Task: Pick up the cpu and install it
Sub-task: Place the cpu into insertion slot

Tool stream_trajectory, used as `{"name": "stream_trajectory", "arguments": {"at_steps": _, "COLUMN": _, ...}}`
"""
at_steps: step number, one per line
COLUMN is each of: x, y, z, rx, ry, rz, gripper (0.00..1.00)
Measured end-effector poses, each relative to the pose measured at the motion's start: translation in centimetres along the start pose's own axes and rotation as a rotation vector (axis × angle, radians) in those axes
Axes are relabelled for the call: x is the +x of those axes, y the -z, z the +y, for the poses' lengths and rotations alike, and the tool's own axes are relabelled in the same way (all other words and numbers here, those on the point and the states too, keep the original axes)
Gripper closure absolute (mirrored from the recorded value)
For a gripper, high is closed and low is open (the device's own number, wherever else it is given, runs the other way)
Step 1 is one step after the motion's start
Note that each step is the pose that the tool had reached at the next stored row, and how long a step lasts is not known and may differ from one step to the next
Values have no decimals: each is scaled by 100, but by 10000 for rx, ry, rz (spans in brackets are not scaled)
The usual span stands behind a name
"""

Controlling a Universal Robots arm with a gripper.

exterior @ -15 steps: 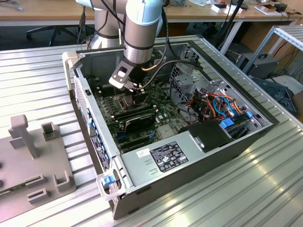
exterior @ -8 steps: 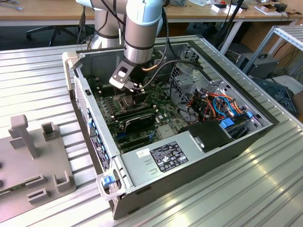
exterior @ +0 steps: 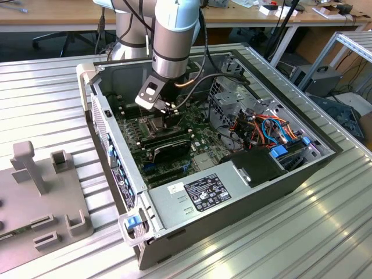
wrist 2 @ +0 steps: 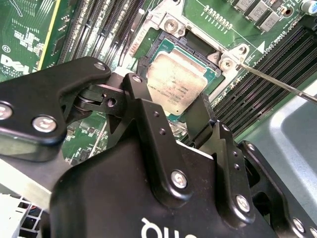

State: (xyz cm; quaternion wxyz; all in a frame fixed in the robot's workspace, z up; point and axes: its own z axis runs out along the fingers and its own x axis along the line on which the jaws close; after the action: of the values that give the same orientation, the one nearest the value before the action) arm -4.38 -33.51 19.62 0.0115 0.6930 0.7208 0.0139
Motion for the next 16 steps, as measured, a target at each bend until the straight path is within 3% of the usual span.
{"name": "stream_trajectory", "arguments": {"at_steps": 14, "x": 10, "y": 6, "z": -3, "rx": 11, "ry": 0, "rz": -16, "gripper": 45}}
{"name": "stream_trajectory", "arguments": {"at_steps": 16, "x": 18, "y": -3, "z": 1, "rx": -6, "ry": -3, "rz": 17, "gripper": 45}}
